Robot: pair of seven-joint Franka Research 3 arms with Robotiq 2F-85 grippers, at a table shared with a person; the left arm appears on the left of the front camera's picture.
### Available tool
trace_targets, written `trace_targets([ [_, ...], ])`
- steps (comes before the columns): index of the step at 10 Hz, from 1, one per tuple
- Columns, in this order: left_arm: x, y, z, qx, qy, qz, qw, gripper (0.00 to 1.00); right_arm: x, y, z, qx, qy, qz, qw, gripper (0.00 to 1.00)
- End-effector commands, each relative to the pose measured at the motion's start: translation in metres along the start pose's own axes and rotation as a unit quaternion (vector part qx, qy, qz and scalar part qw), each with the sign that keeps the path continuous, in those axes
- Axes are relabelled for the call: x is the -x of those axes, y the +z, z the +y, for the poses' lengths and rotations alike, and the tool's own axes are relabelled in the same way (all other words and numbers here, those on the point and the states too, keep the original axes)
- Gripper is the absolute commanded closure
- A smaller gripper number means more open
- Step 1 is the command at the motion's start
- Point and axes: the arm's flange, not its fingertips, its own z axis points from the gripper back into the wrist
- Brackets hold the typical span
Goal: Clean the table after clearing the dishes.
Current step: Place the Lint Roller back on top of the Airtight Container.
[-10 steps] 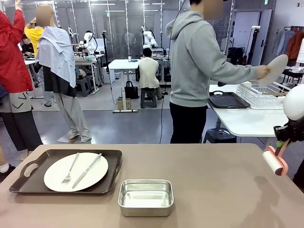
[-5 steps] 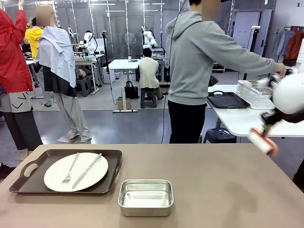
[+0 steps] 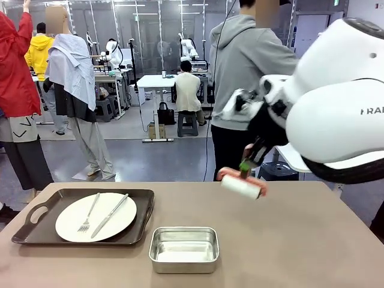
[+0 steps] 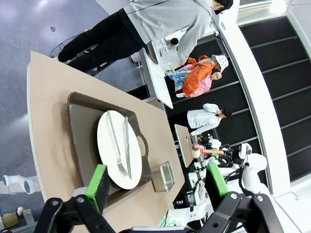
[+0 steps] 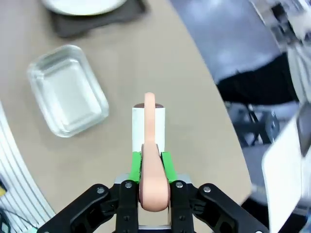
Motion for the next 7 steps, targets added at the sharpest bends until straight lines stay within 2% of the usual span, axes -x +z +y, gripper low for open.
trace_targets([
  [1, 0.000, 0.002, -0.002, -0.004, -0.002, 0.002, 1.000, 0.00, -0.007, -0.010, 0.005, -0.057, 0.087, -0.004, 0.995, 0.79],
  [2, 0.000, 0.002, -0.002, -0.004, -0.002, 0.002, 1.000, 0.00, -0.018, -0.012, 0.019, -0.076, 0.124, -0.009, 0.989, 0.79],
  [3, 0.000, 0.002, -0.002, -0.004, -0.002, 0.002, 1.000, 0.00, -0.023, -0.015, 0.027, -0.076, 0.165, -0.040, 0.983, 0.79],
  [4, 0.000, 0.002, -0.002, -0.004, -0.002, 0.002, 1.000, 0.00, -0.020, -0.011, 0.036, -0.053, 0.089, -0.005, 0.995, 0.79],
  [7, 0.000, 0.002, -0.002, -0.004, -0.002, 0.002, 1.000, 0.00, -0.020, -0.011, 0.036, -0.053, 0.089, -0.005, 0.995, 0.79],
])
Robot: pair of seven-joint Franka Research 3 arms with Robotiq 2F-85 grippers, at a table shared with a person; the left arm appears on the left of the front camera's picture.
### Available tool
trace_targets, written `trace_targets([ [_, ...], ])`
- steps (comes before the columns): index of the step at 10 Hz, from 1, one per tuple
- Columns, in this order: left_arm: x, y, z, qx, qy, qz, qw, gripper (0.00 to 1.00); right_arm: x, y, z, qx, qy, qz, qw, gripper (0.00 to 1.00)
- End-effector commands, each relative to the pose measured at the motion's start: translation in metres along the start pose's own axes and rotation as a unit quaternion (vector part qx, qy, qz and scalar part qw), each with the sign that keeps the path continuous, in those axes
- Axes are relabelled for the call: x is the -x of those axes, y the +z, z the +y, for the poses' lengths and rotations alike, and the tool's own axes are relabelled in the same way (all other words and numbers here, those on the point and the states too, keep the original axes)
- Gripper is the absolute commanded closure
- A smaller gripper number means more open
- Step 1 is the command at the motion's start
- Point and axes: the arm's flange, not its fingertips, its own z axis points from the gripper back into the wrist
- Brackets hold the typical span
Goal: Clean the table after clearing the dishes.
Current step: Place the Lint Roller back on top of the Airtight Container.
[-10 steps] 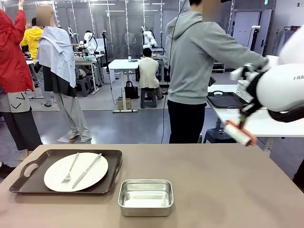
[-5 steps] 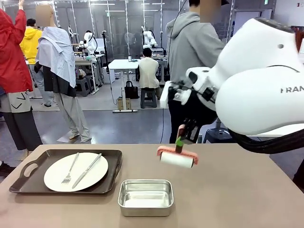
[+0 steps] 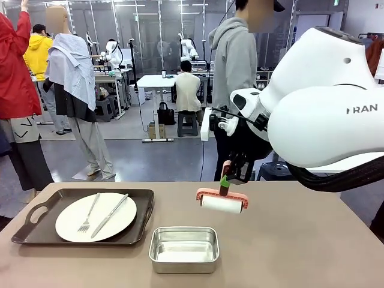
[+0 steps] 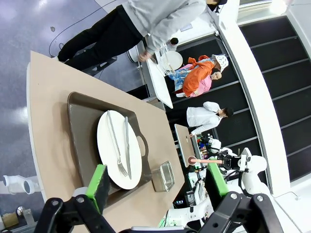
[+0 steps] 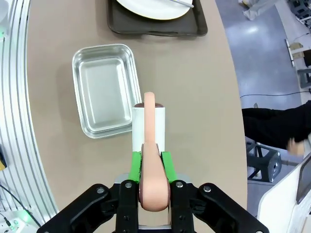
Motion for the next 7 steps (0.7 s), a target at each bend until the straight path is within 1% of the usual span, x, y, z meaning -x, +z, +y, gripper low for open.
trace_targets([
  [1, 0.001, 0.003, -0.002, -0.004, -0.001, 0.001, 1.000, 0.00, -0.004, 0.003, 0.007, 0.005, -0.015, 0.001, 1.000, 0.79],
  [2, 0.001, 0.003, -0.002, -0.004, -0.001, 0.001, 1.000, 0.00, 0.000, 0.000, 0.000, 0.000, 0.000, 0.000, 1.000, 0.79],
  [3, 0.001, 0.003, -0.002, -0.004, -0.001, 0.001, 1.000, 0.00, -0.023, -0.009, 0.008, -0.018, 0.043, 0.006, 0.999, 0.79],
  [5, 0.001, 0.003, -0.002, -0.004, -0.001, 0.001, 1.000, 0.00, -0.054, -0.035, 0.018, -0.075, 0.072, -0.011, 0.995, 0.79],
  [6, 0.001, 0.003, -0.002, -0.004, -0.001, 0.001, 1.000, 0.00, -0.064, -0.054, 0.023, -0.101, 0.076, -0.005, 0.992, 0.79],
  [7, 0.001, 0.003, -0.002, -0.004, -0.001, 0.001, 1.000, 0.00, -0.072, -0.068, 0.026, -0.106, 0.083, 0.005, 0.991, 0.79],
])
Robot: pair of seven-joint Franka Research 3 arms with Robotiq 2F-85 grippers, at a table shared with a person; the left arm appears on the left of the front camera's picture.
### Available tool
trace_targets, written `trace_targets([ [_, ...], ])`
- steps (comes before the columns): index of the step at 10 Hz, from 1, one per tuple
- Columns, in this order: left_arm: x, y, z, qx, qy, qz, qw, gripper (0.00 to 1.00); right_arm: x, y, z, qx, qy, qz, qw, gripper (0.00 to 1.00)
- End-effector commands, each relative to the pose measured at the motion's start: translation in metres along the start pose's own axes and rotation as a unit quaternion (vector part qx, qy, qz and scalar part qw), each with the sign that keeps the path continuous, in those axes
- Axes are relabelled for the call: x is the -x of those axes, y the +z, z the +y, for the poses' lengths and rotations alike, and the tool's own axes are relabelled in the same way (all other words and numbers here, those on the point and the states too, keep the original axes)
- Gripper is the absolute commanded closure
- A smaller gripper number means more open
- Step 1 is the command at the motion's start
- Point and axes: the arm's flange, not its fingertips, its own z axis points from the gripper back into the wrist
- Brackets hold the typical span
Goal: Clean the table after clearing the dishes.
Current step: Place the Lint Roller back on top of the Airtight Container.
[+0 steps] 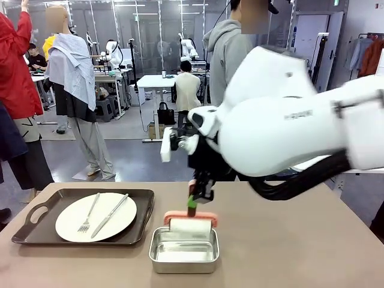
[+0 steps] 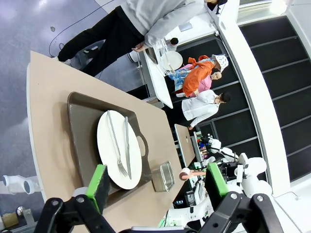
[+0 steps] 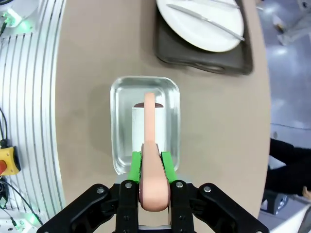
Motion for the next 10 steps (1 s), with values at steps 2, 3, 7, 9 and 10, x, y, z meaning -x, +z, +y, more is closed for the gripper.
trace_targets([
  [2, 0.001, 0.003, -0.002, -0.005, -0.001, 0.001, 1.000, 0.00, -0.019, -0.047, -0.027, -0.032, 0.024, 0.037, 0.999, 0.79],
  [3, 0.001, 0.003, -0.002, -0.005, -0.001, 0.001, 1.000, 0.00, -0.021, -0.070, -0.036, -0.036, 0.031, 0.044, 0.998, 0.79],
  [7, 0.001, 0.003, -0.002, -0.005, -0.001, 0.001, 1.000, 0.00, -0.009, -0.114, -0.056, -0.043, 0.019, 0.037, 0.998, 0.79],
  [9, 0.001, 0.003, -0.002, -0.005, -0.001, 0.001, 1.000, 0.00, 0.007, -0.115, -0.069, -0.054, 0.011, 0.014, 0.998, 0.79],
  [10, 0.001, 0.003, -0.002, -0.005, -0.001, 0.001, 1.000, 0.00, 0.014, -0.119, -0.078, -0.062, 0.008, 0.005, 0.998, 0.79],
])
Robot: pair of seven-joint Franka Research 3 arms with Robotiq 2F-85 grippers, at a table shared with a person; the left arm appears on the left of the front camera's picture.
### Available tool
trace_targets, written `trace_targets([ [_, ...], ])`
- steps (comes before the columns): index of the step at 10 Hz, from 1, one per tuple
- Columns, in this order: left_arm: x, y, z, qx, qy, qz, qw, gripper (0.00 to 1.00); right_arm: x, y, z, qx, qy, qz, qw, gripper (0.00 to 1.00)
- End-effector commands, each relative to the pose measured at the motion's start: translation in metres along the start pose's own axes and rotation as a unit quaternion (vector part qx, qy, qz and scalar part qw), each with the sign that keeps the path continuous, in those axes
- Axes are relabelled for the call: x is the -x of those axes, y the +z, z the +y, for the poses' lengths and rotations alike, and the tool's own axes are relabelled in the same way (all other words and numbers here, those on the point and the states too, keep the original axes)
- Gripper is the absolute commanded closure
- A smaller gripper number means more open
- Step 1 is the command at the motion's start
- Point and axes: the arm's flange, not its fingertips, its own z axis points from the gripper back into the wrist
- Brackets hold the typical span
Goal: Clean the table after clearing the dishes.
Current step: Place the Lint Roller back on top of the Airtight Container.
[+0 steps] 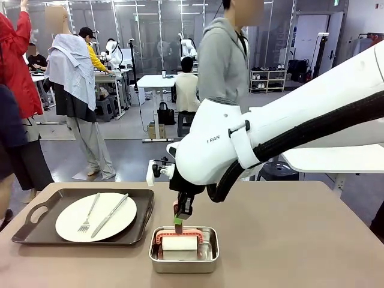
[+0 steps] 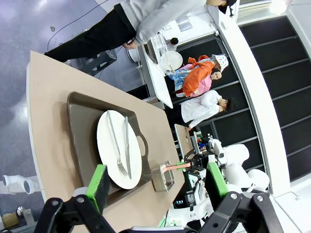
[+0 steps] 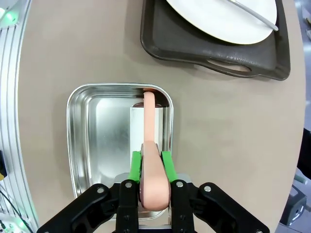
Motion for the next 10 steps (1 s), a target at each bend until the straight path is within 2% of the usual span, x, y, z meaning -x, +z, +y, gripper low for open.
trace_targets([
  [1, 0.001, 0.003, -0.002, -0.005, -0.001, 0.001, 1.000, 0.00, 0.017, -0.005, -0.026, -0.018, 0.022, -0.044, 0.999, 0.79],
  [2, 0.001, 0.003, -0.002, -0.005, -0.001, 0.001, 1.000, 0.00, 0.021, -0.008, -0.038, -0.018, 0.029, -0.038, 0.999, 0.73],
  [4, 0.001, 0.003, -0.002, -0.005, -0.001, 0.001, 1.000, 0.00, 0.019, 0.000, -0.051, -0.006, 0.035, -0.044, 0.998, 0.43],
  [6, 0.001, 0.003, -0.002, -0.005, -0.001, 0.001, 1.000, 0.00, 0.013, 0.006, -0.059, 0.010, 0.043, -0.034, 0.998, 0.03],
  [7, 0.001, 0.003, -0.002, -0.005, -0.001, 0.001, 1.000, 0.00, 0.013, 0.007, -0.059, 0.012, 0.043, -0.033, 0.998, 0.00],
  [10, 0.001, 0.003, -0.002, -0.005, -0.001, 0.001, 1.000, 0.00, 0.014, 0.007, -0.059, 0.008, 0.040, -0.027, 0.999, 0.00],
])
